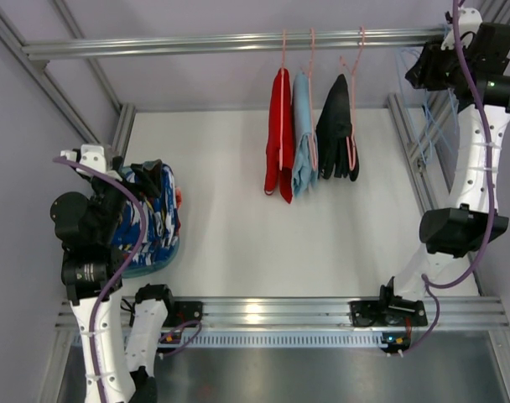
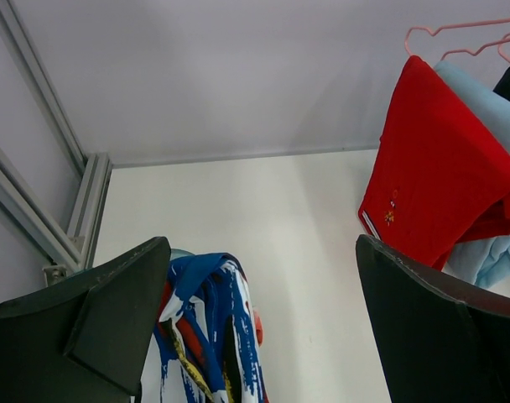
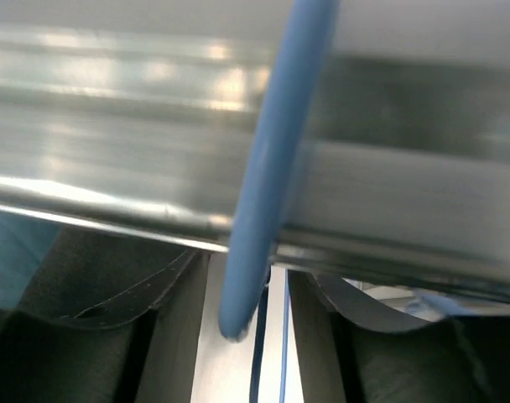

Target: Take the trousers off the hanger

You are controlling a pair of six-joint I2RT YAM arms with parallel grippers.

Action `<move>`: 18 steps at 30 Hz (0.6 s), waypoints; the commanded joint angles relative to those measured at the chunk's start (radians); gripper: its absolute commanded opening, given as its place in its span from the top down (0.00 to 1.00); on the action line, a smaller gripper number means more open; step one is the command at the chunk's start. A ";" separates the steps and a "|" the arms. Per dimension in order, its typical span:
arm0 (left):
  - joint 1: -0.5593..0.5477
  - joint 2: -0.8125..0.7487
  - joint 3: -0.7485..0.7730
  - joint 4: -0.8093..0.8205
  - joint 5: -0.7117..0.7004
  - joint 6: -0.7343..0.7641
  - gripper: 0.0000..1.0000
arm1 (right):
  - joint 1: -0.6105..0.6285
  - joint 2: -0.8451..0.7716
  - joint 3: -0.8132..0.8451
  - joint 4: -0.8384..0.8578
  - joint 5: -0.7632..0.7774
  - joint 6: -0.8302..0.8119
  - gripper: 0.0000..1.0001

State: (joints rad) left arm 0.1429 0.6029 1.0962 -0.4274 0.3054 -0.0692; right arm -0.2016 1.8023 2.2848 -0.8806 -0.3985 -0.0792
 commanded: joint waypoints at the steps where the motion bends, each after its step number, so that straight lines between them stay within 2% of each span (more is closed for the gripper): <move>1: 0.000 0.009 0.022 0.004 0.007 0.009 0.02 | -0.013 -0.085 -0.076 0.086 -0.037 0.004 0.55; 5: 0.000 0.044 0.024 -0.020 0.035 -0.023 0.02 | -0.013 -0.161 -0.123 0.097 -0.053 0.002 0.33; 6: 0.000 0.069 0.031 -0.033 0.040 -0.026 0.02 | -0.015 -0.184 -0.122 0.085 -0.053 0.002 0.25; 10: 0.000 0.144 0.079 -0.134 0.006 -0.020 0.02 | -0.015 -0.253 -0.137 0.042 -0.046 0.006 0.06; 12: 0.000 0.176 0.090 -0.184 -0.009 -0.015 0.02 | -0.016 -0.306 -0.166 0.026 -0.048 0.012 0.00; 18: 0.000 0.253 0.131 -0.289 0.070 0.006 0.02 | -0.016 -0.460 -0.274 -0.049 -0.034 0.004 0.01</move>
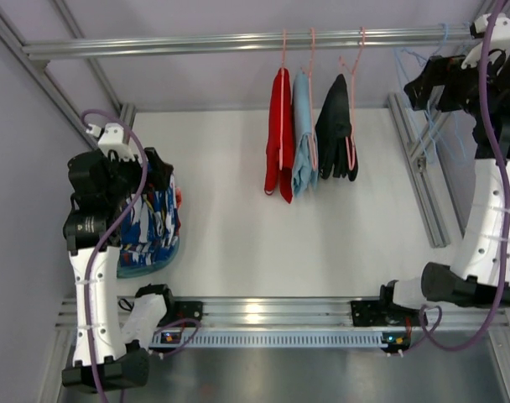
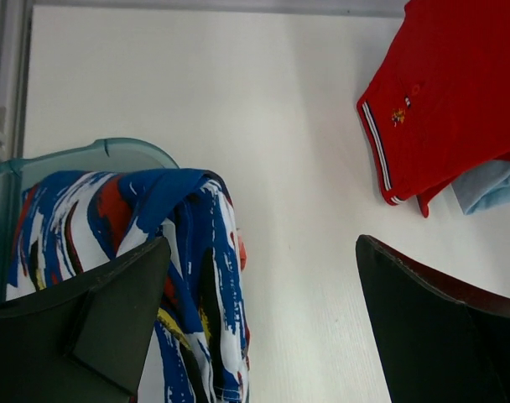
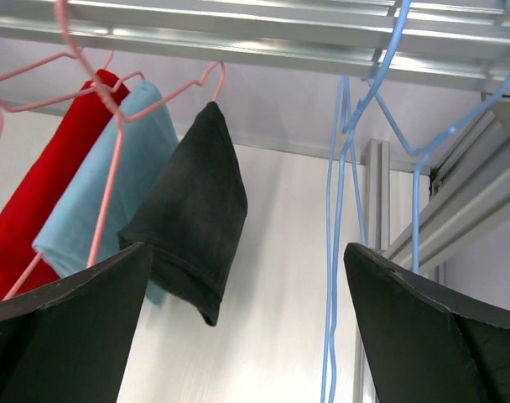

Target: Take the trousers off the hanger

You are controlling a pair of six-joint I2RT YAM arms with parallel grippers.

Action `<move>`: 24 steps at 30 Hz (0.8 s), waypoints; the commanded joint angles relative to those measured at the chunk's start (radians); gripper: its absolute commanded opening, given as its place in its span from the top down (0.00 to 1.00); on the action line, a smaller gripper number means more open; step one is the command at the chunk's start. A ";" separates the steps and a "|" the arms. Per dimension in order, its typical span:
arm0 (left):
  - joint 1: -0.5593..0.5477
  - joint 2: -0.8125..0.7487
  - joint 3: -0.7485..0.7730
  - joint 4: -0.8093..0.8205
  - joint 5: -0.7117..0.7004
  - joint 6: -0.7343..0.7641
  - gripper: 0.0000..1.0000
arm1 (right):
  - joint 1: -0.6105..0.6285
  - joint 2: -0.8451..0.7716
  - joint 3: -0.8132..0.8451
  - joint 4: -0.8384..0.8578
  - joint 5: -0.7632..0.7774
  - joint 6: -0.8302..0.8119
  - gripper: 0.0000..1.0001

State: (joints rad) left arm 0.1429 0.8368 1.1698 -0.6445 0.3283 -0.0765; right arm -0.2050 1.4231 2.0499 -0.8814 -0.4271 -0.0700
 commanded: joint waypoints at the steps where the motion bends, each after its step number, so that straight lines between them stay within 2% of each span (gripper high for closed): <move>1: -0.002 0.028 0.056 -0.082 0.058 0.018 0.02 | -0.013 -0.105 -0.081 -0.059 -0.012 -0.022 0.01; 6: 0.000 0.094 0.082 -0.167 0.072 0.067 0.02 | -0.014 -0.320 -0.261 -0.060 -0.086 -0.050 0.01; 15: 0.000 0.090 0.122 -0.216 0.113 0.129 0.02 | -0.013 -0.736 -0.756 -0.085 -0.315 -0.037 0.01; 21: 0.000 0.070 0.137 -0.242 0.097 0.115 0.02 | -0.013 -0.869 -0.916 -0.165 -0.345 -0.143 0.00; 24: 0.000 0.068 0.146 -0.251 0.091 0.116 0.02 | -0.013 -0.902 -0.925 -0.140 -0.334 -0.126 0.01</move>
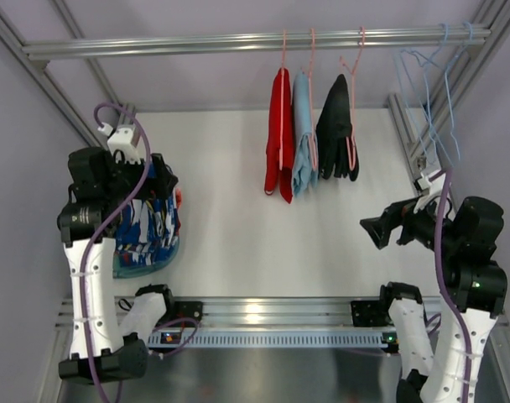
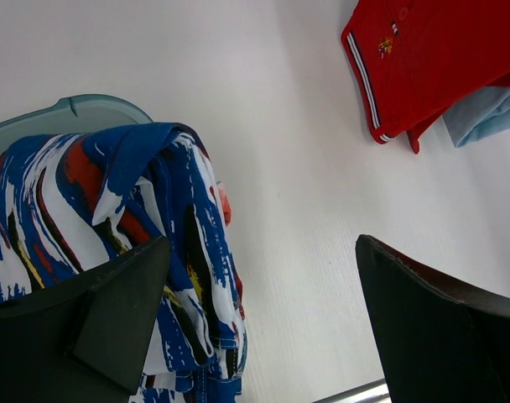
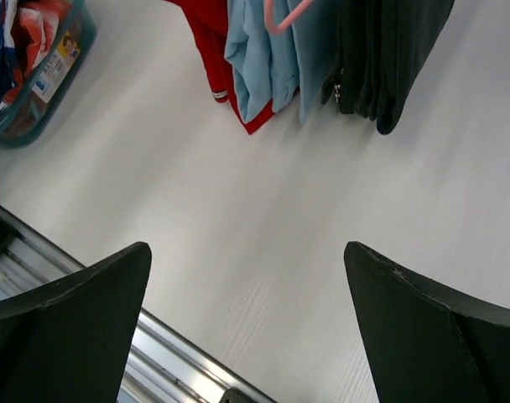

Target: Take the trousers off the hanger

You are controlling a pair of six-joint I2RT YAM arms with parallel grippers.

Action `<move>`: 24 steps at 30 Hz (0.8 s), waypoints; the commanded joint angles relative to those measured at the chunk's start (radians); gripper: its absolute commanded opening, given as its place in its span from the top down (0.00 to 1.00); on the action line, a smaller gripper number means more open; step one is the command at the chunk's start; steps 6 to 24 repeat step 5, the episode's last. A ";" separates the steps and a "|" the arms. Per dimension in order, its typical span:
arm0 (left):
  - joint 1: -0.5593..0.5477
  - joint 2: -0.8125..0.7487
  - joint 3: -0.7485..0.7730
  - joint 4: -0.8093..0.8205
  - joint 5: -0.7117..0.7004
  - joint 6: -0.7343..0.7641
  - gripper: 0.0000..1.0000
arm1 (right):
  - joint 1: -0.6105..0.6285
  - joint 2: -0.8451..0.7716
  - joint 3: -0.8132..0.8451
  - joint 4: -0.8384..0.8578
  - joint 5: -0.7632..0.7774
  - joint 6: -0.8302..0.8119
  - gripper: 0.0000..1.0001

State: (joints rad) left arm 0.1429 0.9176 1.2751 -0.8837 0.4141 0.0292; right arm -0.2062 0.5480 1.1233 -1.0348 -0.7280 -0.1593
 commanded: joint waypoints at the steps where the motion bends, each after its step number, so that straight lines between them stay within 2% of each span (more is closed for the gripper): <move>1: 0.000 -0.011 0.043 -0.012 -0.003 -0.009 0.02 | -0.012 -0.025 0.003 0.010 -0.033 -0.036 0.01; 24: 0.000 0.012 0.078 -0.041 -0.004 -0.006 0.02 | -0.012 -0.002 0.006 0.015 -0.036 -0.019 0.01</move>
